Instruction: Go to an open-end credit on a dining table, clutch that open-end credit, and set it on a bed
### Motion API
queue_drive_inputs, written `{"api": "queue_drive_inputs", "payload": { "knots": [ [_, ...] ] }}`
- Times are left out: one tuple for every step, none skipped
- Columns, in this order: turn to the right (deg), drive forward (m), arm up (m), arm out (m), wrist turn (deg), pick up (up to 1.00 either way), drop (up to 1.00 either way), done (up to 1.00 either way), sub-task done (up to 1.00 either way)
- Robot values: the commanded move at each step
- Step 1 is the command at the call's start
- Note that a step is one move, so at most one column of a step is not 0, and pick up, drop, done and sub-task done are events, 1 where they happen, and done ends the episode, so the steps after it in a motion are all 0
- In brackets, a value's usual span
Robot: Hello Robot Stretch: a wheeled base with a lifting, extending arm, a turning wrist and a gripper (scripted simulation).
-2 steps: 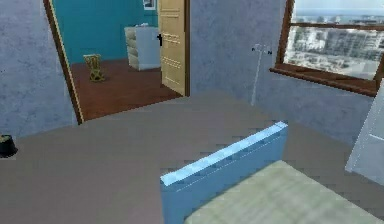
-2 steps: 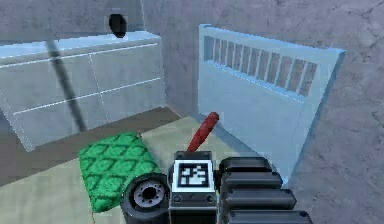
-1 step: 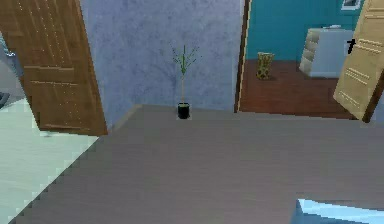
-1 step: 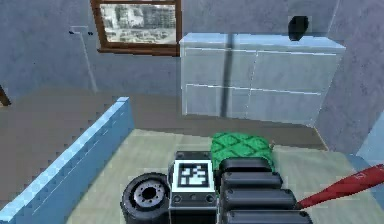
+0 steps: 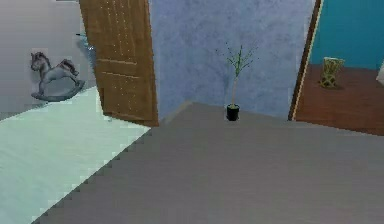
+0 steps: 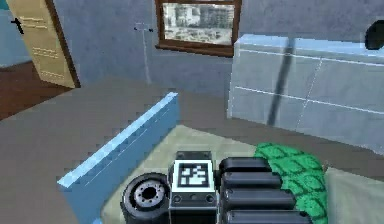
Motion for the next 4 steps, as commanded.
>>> {"api": "queue_drive_inputs", "payload": {
  "knots": [
    [45.0, 0.0, 0.0, 0.0, 0.0, 0.0, 0.0, 0.0, 0.0],
    [6.0, 0.0, 0.0, 0.0, 0.0, 0.0, 0.0, 0.0, 0.0],
    [0.0, 0.0, 0.0, 0.46, 0.0, 0.0, 0.0, 0.0, 0.0],
    [0.0, 0.0, 0.0, 0.0, 45.0, 0.0, 0.0, 0.0, 0.0]
  ]
}}
